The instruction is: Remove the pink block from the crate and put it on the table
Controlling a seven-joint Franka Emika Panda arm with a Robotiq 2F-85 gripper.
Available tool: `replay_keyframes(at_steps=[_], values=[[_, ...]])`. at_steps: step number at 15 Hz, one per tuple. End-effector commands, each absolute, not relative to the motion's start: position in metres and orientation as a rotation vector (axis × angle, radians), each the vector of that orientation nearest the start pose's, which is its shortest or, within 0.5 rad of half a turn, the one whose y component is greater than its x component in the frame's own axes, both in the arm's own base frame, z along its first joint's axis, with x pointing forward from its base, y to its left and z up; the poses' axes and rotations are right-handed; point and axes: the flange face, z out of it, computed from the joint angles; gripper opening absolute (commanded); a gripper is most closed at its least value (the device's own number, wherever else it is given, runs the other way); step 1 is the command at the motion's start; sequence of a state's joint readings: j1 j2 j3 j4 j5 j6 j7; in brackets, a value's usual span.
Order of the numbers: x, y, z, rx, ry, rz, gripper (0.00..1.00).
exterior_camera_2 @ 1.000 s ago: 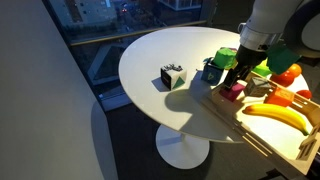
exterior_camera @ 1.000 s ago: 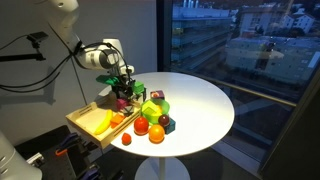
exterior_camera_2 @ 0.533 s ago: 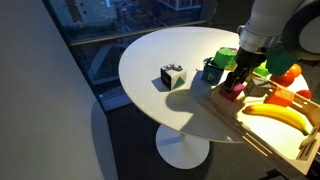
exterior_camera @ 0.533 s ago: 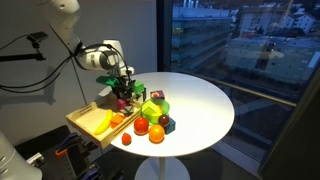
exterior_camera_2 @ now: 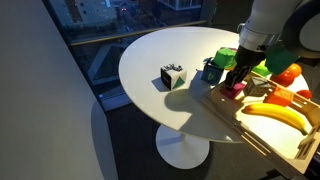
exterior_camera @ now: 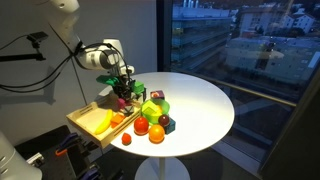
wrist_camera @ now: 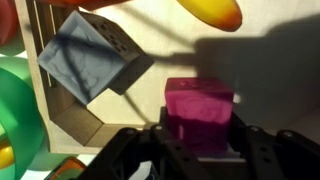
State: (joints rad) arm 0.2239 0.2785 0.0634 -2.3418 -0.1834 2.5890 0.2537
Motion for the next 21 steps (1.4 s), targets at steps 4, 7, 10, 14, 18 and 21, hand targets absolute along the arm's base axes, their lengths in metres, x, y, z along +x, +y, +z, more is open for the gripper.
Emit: replay_keyframes(at_steps=[4,7,10,14,18,21], values=[[0.489,0.150,0.254,-3.203,-0.265,-0.035,0.29],[0.488,0.155,0.270,-3.195,-0.266,-0.055,0.29],[0.490,0.162,0.284,-3.186,-0.267,-0.092,0.29],[0.497,0.171,0.296,-3.181,-0.268,-0.142,0.29],[0.506,0.179,0.302,-3.179,-0.245,-0.181,0.29],[0.513,0.185,0.305,-3.175,-0.219,-0.217,0.29]])
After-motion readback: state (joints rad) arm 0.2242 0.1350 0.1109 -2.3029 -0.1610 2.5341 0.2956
